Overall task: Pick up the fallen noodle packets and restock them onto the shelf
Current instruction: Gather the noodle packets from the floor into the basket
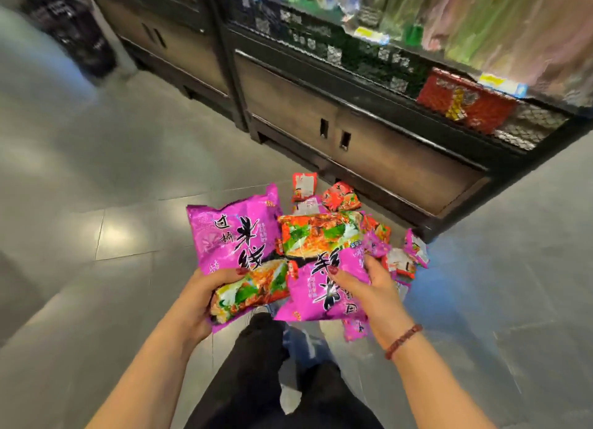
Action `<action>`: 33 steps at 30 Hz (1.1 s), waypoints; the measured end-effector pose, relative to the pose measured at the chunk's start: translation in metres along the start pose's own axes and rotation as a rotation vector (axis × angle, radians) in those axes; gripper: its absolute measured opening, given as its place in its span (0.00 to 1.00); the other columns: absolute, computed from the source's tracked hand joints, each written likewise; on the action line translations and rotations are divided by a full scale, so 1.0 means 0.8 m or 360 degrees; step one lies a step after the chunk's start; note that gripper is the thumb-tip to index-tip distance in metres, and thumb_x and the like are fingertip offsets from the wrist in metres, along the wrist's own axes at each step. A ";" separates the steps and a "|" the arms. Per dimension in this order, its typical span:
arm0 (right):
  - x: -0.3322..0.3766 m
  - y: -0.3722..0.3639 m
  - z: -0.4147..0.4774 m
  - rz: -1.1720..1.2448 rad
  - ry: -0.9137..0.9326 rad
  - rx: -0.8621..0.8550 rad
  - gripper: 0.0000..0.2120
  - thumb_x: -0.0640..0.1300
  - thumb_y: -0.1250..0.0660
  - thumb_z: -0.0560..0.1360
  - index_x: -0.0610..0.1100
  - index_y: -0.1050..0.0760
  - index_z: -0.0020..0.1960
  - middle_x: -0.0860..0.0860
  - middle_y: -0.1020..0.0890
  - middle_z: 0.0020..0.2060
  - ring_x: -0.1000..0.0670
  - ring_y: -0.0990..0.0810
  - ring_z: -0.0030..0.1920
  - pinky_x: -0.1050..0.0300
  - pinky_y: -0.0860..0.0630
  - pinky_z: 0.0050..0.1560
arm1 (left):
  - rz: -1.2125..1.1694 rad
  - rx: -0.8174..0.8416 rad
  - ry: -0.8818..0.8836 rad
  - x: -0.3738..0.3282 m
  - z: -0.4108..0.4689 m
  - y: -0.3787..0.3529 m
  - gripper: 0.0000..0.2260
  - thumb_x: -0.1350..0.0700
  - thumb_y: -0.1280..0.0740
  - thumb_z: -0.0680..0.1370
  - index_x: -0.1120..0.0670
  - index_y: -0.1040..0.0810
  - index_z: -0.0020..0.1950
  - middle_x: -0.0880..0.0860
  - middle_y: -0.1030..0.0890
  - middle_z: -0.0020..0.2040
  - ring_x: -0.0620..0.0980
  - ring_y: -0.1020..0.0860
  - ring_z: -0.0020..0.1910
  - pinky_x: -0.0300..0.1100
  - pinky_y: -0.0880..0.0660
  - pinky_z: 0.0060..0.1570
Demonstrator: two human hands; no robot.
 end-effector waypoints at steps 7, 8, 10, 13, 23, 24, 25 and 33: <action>0.038 -0.170 0.097 -0.0148 -0.0012 0.0313 0.14 0.37 0.29 0.73 0.53 0.30 0.48 0.62 0.21 0.42 0.70 0.23 0.35 0.75 0.28 0.35 | -0.0224 -0.0232 -0.0198 -0.098 0.049 0.133 0.18 0.62 0.29 0.61 0.60 0.25 0.50 0.58 0.17 0.36 0.54 0.17 0.30 0.43 0.21 0.26; 0.044 -0.198 0.113 -0.0185 -0.0033 0.0344 0.12 0.38 0.29 0.73 0.51 0.29 0.49 0.62 0.21 0.41 0.70 0.22 0.36 0.75 0.28 0.35 | -0.0250 -0.0261 -0.0211 -0.116 0.059 0.155 0.20 0.62 0.28 0.60 0.59 0.26 0.51 0.58 0.16 0.36 0.54 0.17 0.31 0.44 0.21 0.26; 0.057 -0.249 0.149 -0.0240 -0.0022 0.0373 0.11 0.38 0.29 0.73 0.49 0.24 0.53 0.56 0.16 0.44 0.64 0.18 0.42 0.69 0.24 0.39 | -0.0285 -0.0307 -0.0249 -0.155 0.080 0.196 0.23 0.63 0.27 0.60 0.57 0.26 0.54 0.58 0.16 0.39 0.55 0.17 0.33 0.45 0.20 0.28; 0.079 -0.321 0.197 -0.0287 -0.0002 0.0389 0.13 0.38 0.29 0.72 0.47 0.22 0.55 0.51 0.14 0.48 0.55 0.16 0.46 0.60 0.21 0.44 | -0.0259 -0.0376 -0.0291 -0.216 0.109 0.254 0.27 0.63 0.23 0.61 0.52 0.26 0.56 0.57 0.16 0.44 0.56 0.16 0.37 0.46 0.19 0.32; 0.155 -0.493 0.386 -0.0352 -0.0088 0.0649 0.40 0.58 0.18 0.54 0.40 0.24 0.59 0.41 0.16 0.50 0.39 0.16 0.49 0.44 0.19 0.50 | -0.0364 -0.0569 -0.0481 -0.376 0.233 0.342 0.18 0.64 0.32 0.76 0.50 0.28 0.63 0.58 0.17 0.52 0.55 0.17 0.40 0.44 0.20 0.32; 0.161 -0.508 0.412 -0.0366 -0.0136 0.0676 0.44 0.60 0.17 0.50 0.40 0.25 0.59 0.41 0.15 0.50 0.39 0.16 0.48 0.44 0.19 0.50 | -0.0371 -0.0596 -0.0499 -0.391 0.250 0.345 0.19 0.64 0.32 0.76 0.51 0.28 0.64 0.59 0.17 0.53 0.55 0.17 0.40 0.44 0.20 0.33; 0.167 -0.522 0.441 -0.0372 -0.0176 0.0697 0.46 0.60 0.17 0.48 0.40 0.25 0.59 0.41 0.15 0.49 0.39 0.16 0.48 0.43 0.19 0.50 | -0.0376 -0.0627 -0.0511 -0.406 0.267 0.348 0.19 0.64 0.32 0.76 0.51 0.28 0.64 0.59 0.17 0.54 0.54 0.16 0.40 0.44 0.20 0.32; 0.270 -0.639 0.643 -0.0427 -0.0191 0.0847 0.17 0.40 0.29 0.71 0.39 0.25 0.59 0.41 0.15 0.47 0.41 0.15 0.44 0.47 0.18 0.46 | -0.0473 -0.0780 -0.0524 -0.566 0.385 0.349 0.18 0.61 0.32 0.77 0.49 0.30 0.65 0.57 0.17 0.53 0.54 0.16 0.40 0.43 0.20 0.32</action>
Point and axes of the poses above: each hand's wrist, its own z-axis towards the middle knuckle, its own y-axis out of the back of the hand, x = y × z, the point moved 8 cm from there along z, towards the middle knuckle
